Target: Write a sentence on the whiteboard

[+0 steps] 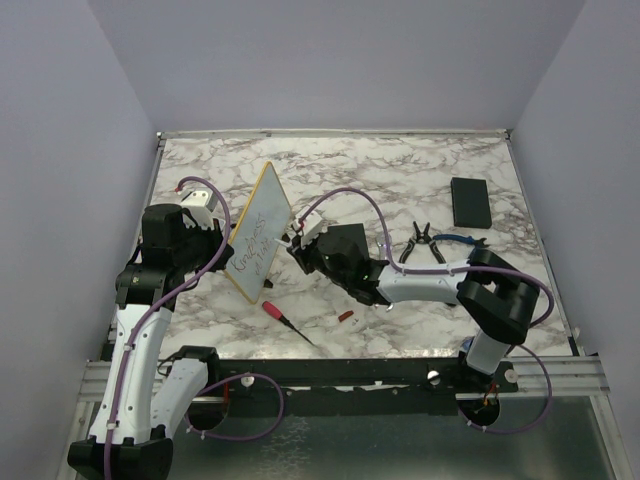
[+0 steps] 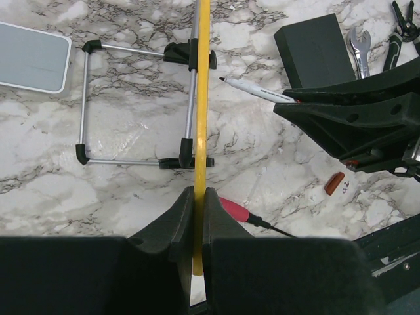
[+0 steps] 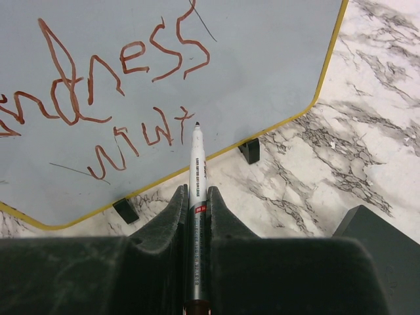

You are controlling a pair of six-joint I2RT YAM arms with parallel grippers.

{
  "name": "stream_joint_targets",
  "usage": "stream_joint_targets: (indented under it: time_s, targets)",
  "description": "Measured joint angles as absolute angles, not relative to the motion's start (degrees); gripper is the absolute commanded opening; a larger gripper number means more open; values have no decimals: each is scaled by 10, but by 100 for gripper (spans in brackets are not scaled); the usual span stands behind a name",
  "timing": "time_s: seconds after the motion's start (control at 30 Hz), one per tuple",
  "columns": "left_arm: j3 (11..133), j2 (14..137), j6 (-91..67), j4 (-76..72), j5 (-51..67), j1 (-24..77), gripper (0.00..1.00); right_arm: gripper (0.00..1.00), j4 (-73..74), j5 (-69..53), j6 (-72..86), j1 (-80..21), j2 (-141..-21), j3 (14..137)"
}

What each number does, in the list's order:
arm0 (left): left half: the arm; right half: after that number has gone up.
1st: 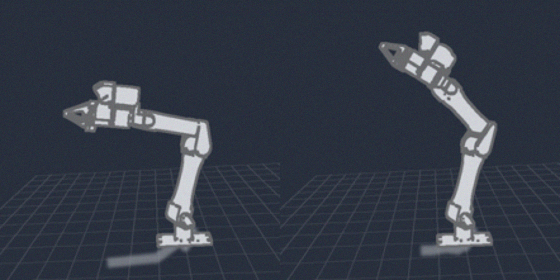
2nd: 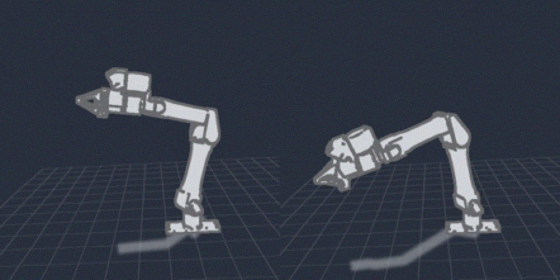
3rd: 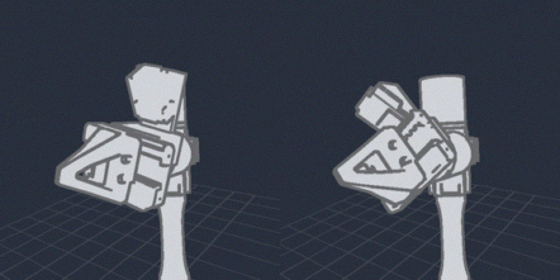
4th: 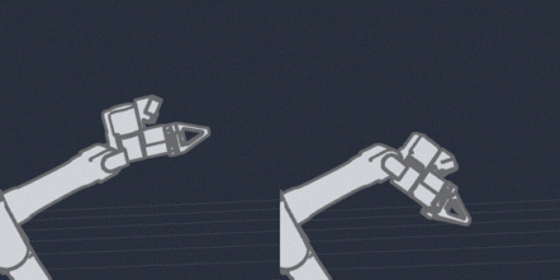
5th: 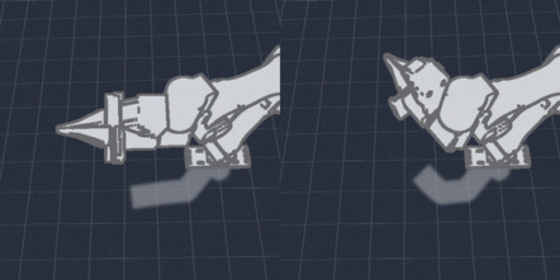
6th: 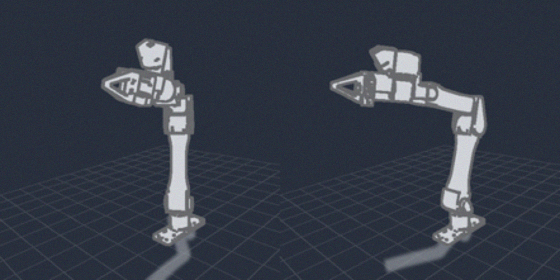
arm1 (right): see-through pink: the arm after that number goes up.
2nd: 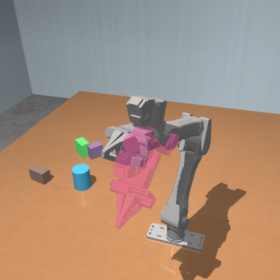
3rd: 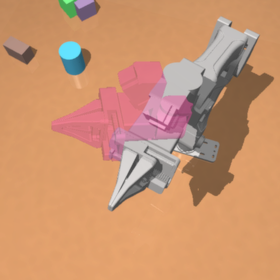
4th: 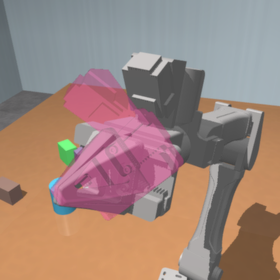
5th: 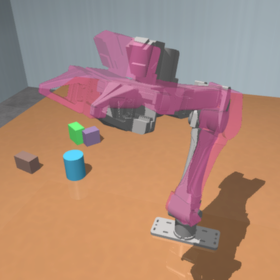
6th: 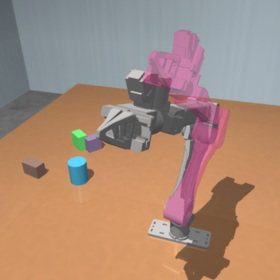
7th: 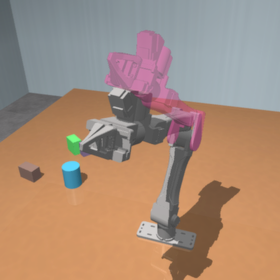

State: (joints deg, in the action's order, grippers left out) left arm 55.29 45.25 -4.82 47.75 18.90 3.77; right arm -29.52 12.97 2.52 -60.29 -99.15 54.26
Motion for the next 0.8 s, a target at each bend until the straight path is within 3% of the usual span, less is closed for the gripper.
stream_joint_targets:
  time_s: [0.37, 0.8]
  targets:
    - [553, 452, -46, 477, 193, 38, 0, 1, -294, 76, 23, -580, -971, 514]
    - [553, 452, -40, 477, 199, 39, 0, 1, -296, -4, 28, -531, -952, 506]
